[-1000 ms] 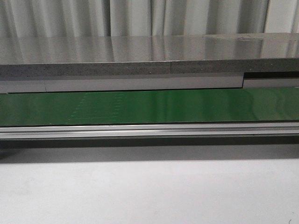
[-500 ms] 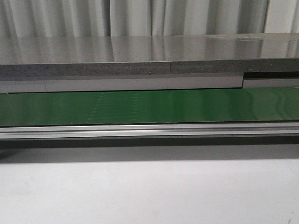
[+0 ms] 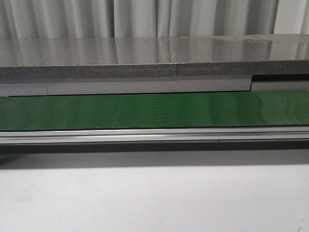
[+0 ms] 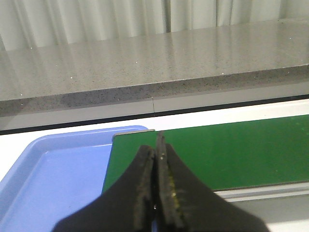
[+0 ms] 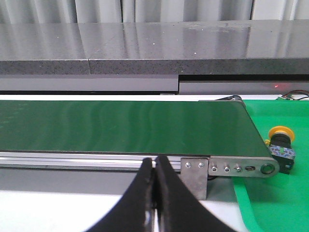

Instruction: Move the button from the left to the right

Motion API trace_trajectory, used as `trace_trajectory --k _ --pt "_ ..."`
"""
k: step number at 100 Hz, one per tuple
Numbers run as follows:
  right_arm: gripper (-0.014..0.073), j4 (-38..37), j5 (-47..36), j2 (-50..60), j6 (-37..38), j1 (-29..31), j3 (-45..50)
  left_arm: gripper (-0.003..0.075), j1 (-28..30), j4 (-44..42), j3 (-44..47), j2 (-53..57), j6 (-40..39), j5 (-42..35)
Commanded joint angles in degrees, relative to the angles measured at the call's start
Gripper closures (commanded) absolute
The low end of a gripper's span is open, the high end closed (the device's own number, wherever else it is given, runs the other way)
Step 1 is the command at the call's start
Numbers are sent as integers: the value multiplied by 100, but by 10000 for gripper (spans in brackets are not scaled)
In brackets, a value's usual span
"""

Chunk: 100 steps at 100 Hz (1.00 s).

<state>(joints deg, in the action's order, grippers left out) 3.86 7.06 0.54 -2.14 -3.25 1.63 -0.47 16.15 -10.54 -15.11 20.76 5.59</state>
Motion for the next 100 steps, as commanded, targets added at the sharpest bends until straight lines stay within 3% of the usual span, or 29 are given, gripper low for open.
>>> trace_trajectory --k 1,72,91,100 --pt "660 -14 -497 95 5 10 -87 741 -34 51 -173 -47 -8 -385" --pt "660 -14 -497 95 5 10 -87 741 -34 -207 -173 -47 -8 -391" --pt "660 -14 -497 95 5 10 -87 741 -34 -197 -173 -47 -18 -695" --pt "660 -14 -497 95 5 10 -87 741 -34 -568 -173 -23 -537 -695"
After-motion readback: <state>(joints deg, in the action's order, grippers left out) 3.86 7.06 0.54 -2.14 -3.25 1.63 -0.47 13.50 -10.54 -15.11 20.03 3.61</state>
